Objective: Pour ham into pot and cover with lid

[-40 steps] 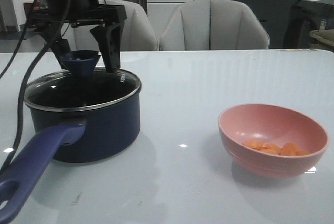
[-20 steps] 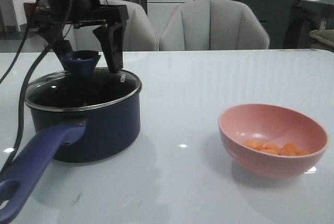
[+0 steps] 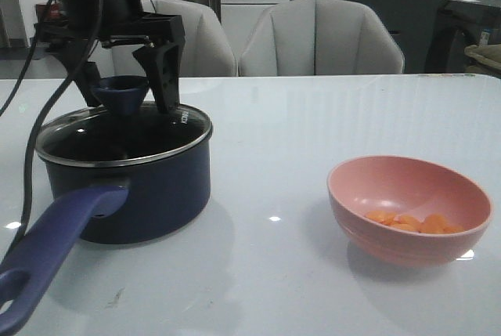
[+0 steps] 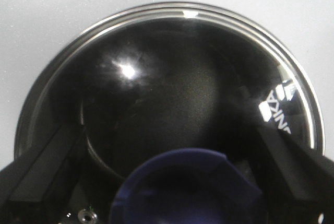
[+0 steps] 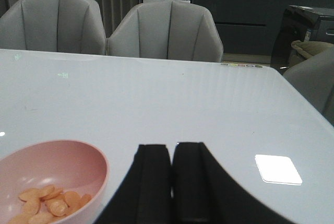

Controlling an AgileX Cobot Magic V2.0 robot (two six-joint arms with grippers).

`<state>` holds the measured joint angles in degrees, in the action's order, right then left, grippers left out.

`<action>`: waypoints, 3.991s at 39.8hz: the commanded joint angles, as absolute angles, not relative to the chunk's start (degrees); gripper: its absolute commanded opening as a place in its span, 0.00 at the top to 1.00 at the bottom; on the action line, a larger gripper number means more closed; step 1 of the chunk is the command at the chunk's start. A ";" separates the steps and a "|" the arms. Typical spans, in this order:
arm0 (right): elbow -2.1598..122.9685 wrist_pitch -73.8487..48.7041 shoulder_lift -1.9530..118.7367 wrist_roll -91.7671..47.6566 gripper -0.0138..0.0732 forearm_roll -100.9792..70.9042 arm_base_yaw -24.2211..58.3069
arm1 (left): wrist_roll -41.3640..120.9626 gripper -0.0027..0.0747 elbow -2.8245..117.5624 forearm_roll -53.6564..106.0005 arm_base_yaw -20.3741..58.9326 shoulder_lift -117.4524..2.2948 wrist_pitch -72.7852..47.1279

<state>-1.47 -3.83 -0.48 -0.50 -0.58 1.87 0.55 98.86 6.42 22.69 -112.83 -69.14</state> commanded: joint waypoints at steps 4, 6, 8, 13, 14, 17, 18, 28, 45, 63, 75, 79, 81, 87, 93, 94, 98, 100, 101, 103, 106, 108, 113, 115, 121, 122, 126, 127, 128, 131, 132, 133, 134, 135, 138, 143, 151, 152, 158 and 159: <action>-2.09 0.59 -1.65 -0.56 0.67 -0.31 1.60 | 0.00 0.17 99.65 8.41 23.10 -108.26 -73.70; -2.09 0.59 -1.65 -0.56 0.67 -0.31 1.60 | 0.00 0.17 99.54 8.41 23.10 -107.89 -73.70; -2.09 0.59 -1.65 -0.56 0.67 -0.31 1.60 | 0.00 0.17 99.46 8.41 23.10 -107.63 -73.70; -2.09 0.59 -1.65 -0.56 0.67 -0.31 1.60 | 0.00 0.17 99.01 8.41 23.19 -107.63 -73.70; -2.09 0.59 -1.65 -0.56 0.67 -0.31 1.60 | 0.00 0.17 98.70 8.41 23.19 -107.63 -73.70; -2.09 0.59 -1.65 -0.56 0.67 -0.31 1.60 | 0.00 0.17 97.70 8.31 23.19 -107.63 -73.70; -2.09 0.59 -1.65 -0.56 0.67 -0.31 1.60 | 0.00 0.17 97.20 8.17 23.19 -107.63 -73.70; -2.09 0.59 -1.65 -0.56 0.67 -0.31 1.60 | 0.00 0.17 95.81 6.71 23.08 -107.63 -73.70; -2.09 0.59 -1.65 -0.56 0.67 -0.31 1.60 | 0.38 0.17 95.92 7.81 23.08 -107.74 -70.84; -2.09 0.59 -1.65 -0.56 0.67 -0.31 1.60 | 0.50 0.29 96.14 8.00 23.08 -107.98 -69.39; -2.09 0.59 -1.65 -0.56 0.67 -0.31 1.60 | 0.59 0.63 96.14 8.00 23.08 -107.98 -70.66; -2.09 0.59 -1.65 -0.56 0.67 -0.31 1.60 | 0.59 0.65 96.14 8.00 23.08 -107.98 -71.19; -2.09 0.59 -1.65 -0.56 0.67 -0.31 1.60 | 0.59 0.65 96.14 8.00 23.08 -107.98 -71.43; -2.09 0.59 -1.65 -0.56 0.67 -0.31 1.60 | 0.59 0.65 96.19 7.89 23.08 -107.98 -71.86; -2.09 0.59 -1.65 -0.56 0.67 -0.31 1.60 | 0.59 0.65 96.83 7.17 23.08 -107.98 -73.10; -2.09 0.59 -1.65 -0.56 0.67 -0.31 1.60 | 0.59 0.65 97.15 7.04 23.08 -107.98 -73.41; -2.09 0.59 -1.65 -0.56 0.67 -0.31 1.60 | 0.59 0.65 98.55 6.72 23.08 -107.87 -73.66; -2.09 0.59 -1.65 -0.56 0.67 -0.31 1.60 | 0.59 0.65 99.33 6.72 23.08 -107.73 -73.66; -2.09 0.59 -1.65 -0.56 0.67 -0.31 1.60 | 0.59 0.65 99.72 6.72 23.08 -107.62 -73.66; -2.09 0.59 -1.65 -0.56 0.67 -0.31 1.60 | 0.59 0.65 100.20 6.72 23.08 -107.50 -73.66; -2.09 0.59 -1.65 -0.56 0.67 -0.31 1.60 | 0.59 0.65 100.65 6.72 23.08 -107.13 -73.66; -2.09 0.59 -1.65 -0.56 0.67 -0.31 1.60 | 0.59 0.65 100.94 6.72 23.08 -107.02 -73.66; -2.09 0.59 -1.65 -0.56 0.67 -0.31 1.60 | 0.59 0.65 101.17 6.72 23.08 -106.49 -73.66; -2.09 0.59 -1.65 -0.56 0.67 -0.31 1.60 | 0.59 0.65 101.17 6.62 23.08 -106.12 -73.66; -2.09 0.59 -1.65 -0.56 0.67 -0.31 1.60 | 0.59 0.66 101.17 6.27 21.50 -104.60 -73.66; -2.09 0.59 -1.65 -0.56 0.67 -0.31 1.60 | 0.59 0.66 101.17 6.27 20.92 -104.14 -73.66; -2.09 0.59 -1.65 -0.56 0.67 -0.31 1.60 | 0.59 0.66 100.70 6.27 18.68 -102.66 -73.66; -2.09 0.59 -1.65 -0.56 0.67 -0.31 1.60 | 0.59 0.66 100.50 6.27 17.87 -102.14 -73.66; -2.09 0.59 -1.65 -0.56 0.67 -0.31 1.60 | 0.59 0.66 99.94 6.27 17.26 -101.54 -73.66; -2.09 0.59 -1.65 -0.56 0.67 -0.31 1.60 | 0.59 0.66 98.31 6.27 14.47 -100.19 -73.66; -2.09 0.59 -1.65 -0.56 0.67 -0.31 1.60 | 0.59 0.66 97.83 6.27 13.31 -99.66 -73.66; -2.09 0.59 -1.65 -0.56 0.67 -0.31 1.60 | 0.59 0.66 97.17 6.27 12.38 -99.29 -73.66; -2.09 0.59 -1.65 -0.56 0.67 -0.31 1.60 | 0.59 0.66 96.50 6.27 11.06 -98.87 -73.66; -2.09 0.59 -1.65 -0.56 0.67 -0.31 1.60 | 0.59 0.66 95.98 6.27 10.06 -98.42 -73.66; -2.09 0.59 -1.65 -0.56 0.67 -0.31 1.60 | 0.70 0.66 94.00 6.16 6.48 -97.61 -73.66; -2.09 0.59 -1.65 -0.56 0.67 -0.31 1.60 | 0.73 0.66 91.44 4.14 1.38 -96.38 -73.55; -2.09 0.59 -1.65 -0.56 0.67 -0.31 1.60 | 0.73 0.66 88.09 3.02 -5.62 -95.72 -70.39; -2.09 0.59 -1.65 -0.56 0.67 -0.31 1.60 | 0.73 0.66 87.61 3.02 -6.10 -95.72 -69.74; -2.09 0.59 -1.65 -0.56 0.67 -0.31 1.60 | 0.73 0.66 82.92 3.02 -8.05 -95.72 -65.26; -2.09 0.59 -1.65 -0.56 0.67 -0.31 1.60 | 0.73 0.66 82.15 3.02 -8.22 -95.85 -64.29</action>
